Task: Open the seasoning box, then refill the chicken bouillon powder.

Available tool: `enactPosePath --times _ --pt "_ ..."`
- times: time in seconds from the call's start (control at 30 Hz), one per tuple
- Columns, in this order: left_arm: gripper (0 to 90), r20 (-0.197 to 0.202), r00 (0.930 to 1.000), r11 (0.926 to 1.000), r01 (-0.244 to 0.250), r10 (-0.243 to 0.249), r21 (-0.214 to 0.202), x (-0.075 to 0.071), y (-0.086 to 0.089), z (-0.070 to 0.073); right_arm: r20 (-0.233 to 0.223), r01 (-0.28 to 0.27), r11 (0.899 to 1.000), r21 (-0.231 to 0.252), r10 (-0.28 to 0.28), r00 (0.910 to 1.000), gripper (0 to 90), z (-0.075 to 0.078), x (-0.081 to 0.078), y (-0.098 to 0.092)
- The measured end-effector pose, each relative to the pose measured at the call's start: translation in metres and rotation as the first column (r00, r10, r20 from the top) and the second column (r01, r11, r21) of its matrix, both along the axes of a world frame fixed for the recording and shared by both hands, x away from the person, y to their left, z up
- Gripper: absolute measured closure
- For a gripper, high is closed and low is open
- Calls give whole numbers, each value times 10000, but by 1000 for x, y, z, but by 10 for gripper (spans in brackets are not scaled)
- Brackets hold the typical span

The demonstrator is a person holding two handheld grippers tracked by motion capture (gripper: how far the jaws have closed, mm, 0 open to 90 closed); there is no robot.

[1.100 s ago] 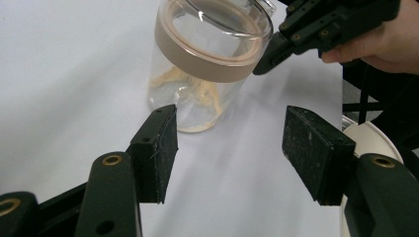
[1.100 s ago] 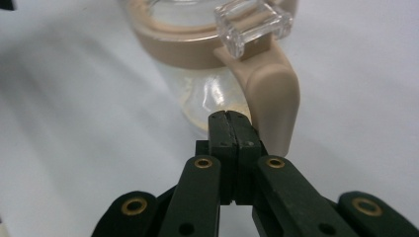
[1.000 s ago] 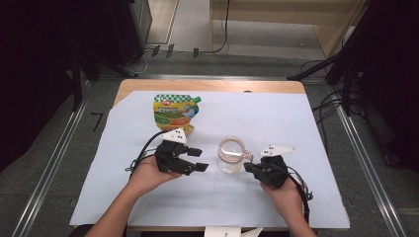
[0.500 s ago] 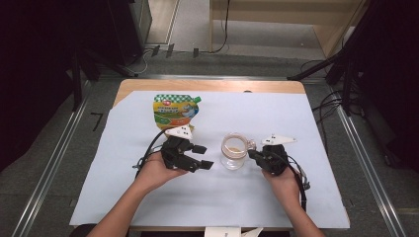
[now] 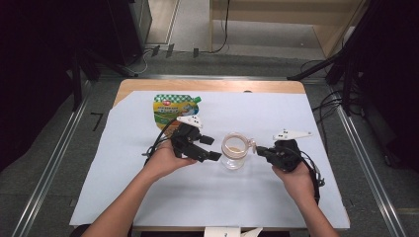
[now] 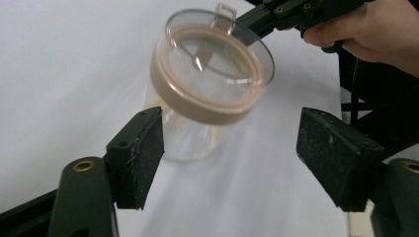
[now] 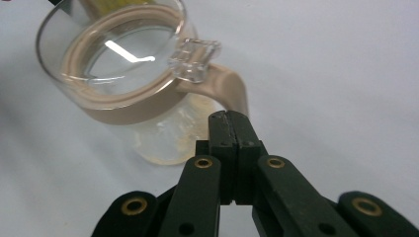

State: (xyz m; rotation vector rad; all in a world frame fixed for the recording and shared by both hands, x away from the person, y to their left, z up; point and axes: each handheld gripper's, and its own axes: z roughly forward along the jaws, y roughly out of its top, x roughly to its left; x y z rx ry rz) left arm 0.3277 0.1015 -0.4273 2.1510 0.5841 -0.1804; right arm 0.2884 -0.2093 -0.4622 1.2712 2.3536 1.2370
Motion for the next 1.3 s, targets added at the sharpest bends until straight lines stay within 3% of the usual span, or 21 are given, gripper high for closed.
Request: enactPosePath --times 0.1,0.2,0.33,0.4,0.67,0.8,1.13,1.3 --pt "246 306 9995 9998 85 -91 184 5 -9 0 -129 235 9997 115 -233 9996 900 -5 8 -4" --pt "228 318 9994 9999 128 -131 94 9 -15 -5 -137 259 9997 37 -259 9996 900 -9 13 -2" --pt "156 680 9975 9990 165 -193 413 9 -23 -11 -131 191 9998 -75 -192 9997 900 -12 20 1" --pt "154 781 9967 9992 182 -210 361 9 -27 -13 -151 214 9998 -26 -215 9997 900 -13 23 2" --pt "161 1699 9852 9978 138 -247 652 3 -42 -19 -136 403 9990 -198 -406 9991 900 -14 22 5" --pt "148 1627 9865 9982 88 -185 602 4 -44 -21 -135 475 9988 -112 -477 9988 900 -15 22 5" --pt "110 2065 9784 9978 -83 -53 651 3 -54 -27 -203 606 9981 -62 -607 9980 900 -15 22 5" --pt "110 2022 9793 9980 -145 19 609 3 -54 -26 -191 624 9980 -85 -626 9979 900 -15 22 6"
